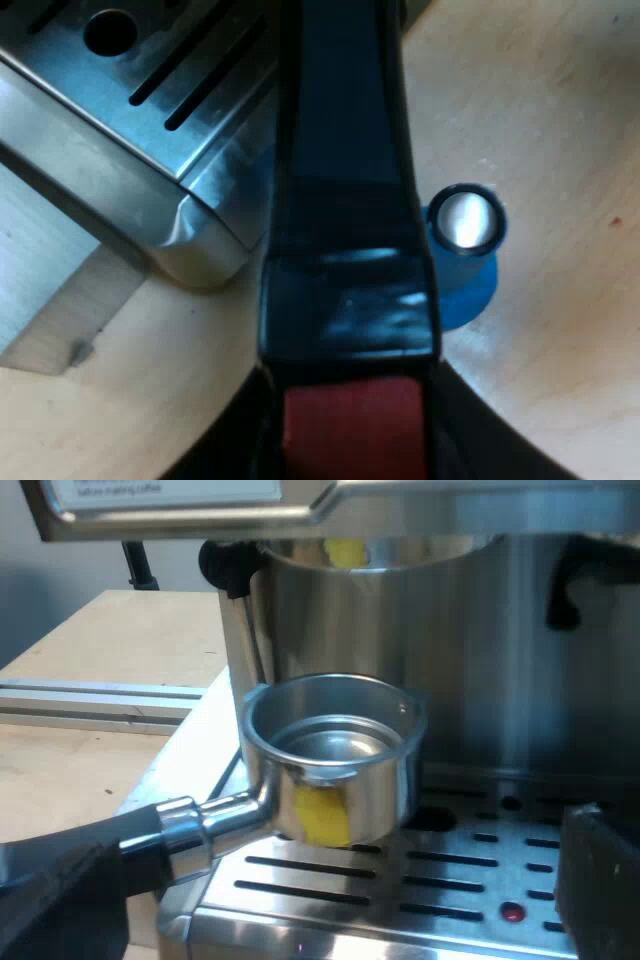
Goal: Put the handle in the coffee machine
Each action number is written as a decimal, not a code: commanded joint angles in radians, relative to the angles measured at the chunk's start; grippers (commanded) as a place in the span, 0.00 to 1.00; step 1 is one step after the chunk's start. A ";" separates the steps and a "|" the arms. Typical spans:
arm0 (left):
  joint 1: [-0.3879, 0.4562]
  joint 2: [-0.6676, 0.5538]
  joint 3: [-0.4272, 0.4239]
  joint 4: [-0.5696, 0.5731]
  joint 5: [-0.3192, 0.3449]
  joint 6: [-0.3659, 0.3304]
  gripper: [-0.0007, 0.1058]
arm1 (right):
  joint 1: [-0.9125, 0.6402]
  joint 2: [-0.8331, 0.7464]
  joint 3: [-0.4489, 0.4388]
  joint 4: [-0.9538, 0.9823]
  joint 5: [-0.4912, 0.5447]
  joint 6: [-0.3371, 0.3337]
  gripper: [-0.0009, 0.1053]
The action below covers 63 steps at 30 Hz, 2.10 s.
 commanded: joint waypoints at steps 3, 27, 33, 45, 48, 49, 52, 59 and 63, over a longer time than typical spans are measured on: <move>0.014 0.018 -0.014 -0.054 0.061 0.046 0.01 | -0.004 0.017 -0.004 -0.043 0.002 -0.013 0.83; 0.018 0.123 -0.023 -0.170 0.098 0.046 0.01 | -0.047 0.054 -0.004 -0.102 -0.001 -0.055 0.83; 0.018 0.134 -0.043 -0.176 0.103 0.046 0.01 | -0.047 0.063 -0.004 -0.126 -0.001 -0.055 0.83; 0.018 0.221 -0.131 -0.171 0.103 0.046 0.01 | -0.047 0.064 -0.004 -0.126 -0.001 -0.055 0.83; 0.018 0.238 -0.162 -0.166 0.103 0.046 0.01 | -0.047 0.064 -0.004 -0.126 -0.001 -0.057 0.83; 0.018 0.239 -0.169 -0.166 0.103 0.046 0.01 | -0.047 0.064 -0.004 -0.126 -0.001 -0.057 0.83; 0.018 0.239 -0.182 -0.166 0.103 0.046 0.01 | -0.047 0.064 -0.004 -0.126 -0.001 -0.057 0.83; 0.057 0.239 -0.182 -0.171 0.103 0.051 0.01 | -0.047 0.064 -0.004 -0.126 0.001 -0.057 0.83; 0.078 0.239 -0.182 -0.155 0.127 0.091 0.01 | -0.047 0.064 -0.004 -0.126 0.001 -0.057 0.83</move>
